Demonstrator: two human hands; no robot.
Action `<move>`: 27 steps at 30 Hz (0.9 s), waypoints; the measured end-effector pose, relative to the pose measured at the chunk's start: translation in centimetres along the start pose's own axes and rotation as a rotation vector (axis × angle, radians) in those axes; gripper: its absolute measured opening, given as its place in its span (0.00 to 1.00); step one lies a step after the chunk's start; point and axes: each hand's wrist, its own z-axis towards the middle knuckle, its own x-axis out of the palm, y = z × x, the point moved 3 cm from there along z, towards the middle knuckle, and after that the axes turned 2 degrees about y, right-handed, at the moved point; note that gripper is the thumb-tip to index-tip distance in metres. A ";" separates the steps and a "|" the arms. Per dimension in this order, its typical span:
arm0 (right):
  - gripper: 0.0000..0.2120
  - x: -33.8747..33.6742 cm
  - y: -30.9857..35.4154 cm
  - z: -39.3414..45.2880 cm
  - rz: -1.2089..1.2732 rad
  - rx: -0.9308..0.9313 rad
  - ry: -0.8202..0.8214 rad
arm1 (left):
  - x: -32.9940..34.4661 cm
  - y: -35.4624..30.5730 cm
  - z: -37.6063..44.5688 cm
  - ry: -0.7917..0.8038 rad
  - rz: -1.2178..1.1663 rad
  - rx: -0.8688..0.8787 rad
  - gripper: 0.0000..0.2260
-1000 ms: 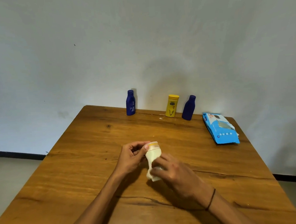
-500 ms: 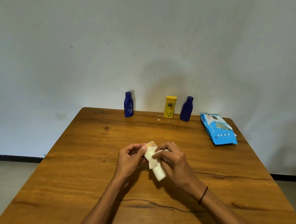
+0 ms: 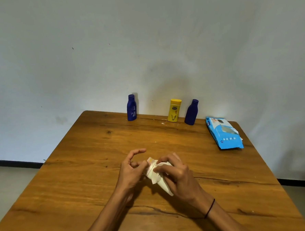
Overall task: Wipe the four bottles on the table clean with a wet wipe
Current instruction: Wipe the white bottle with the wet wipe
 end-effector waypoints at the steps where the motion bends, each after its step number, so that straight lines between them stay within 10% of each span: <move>1: 0.09 0.0 0.3 -0.2 -0.006 -0.003 0.018 | 0.0 -0.1 -0.2 0.027 0.017 0.001 0.21; 12: 0.14 1.3 2.6 -1.2 -0.453 -0.040 0.013 | -0.5 1.8 -1.9 0.014 -0.134 -0.055 0.10; 27: 0.17 0.9 1.8 -0.7 -0.234 0.221 -0.220 | 0.1 2.8 -4.0 -0.129 -0.020 0.134 0.12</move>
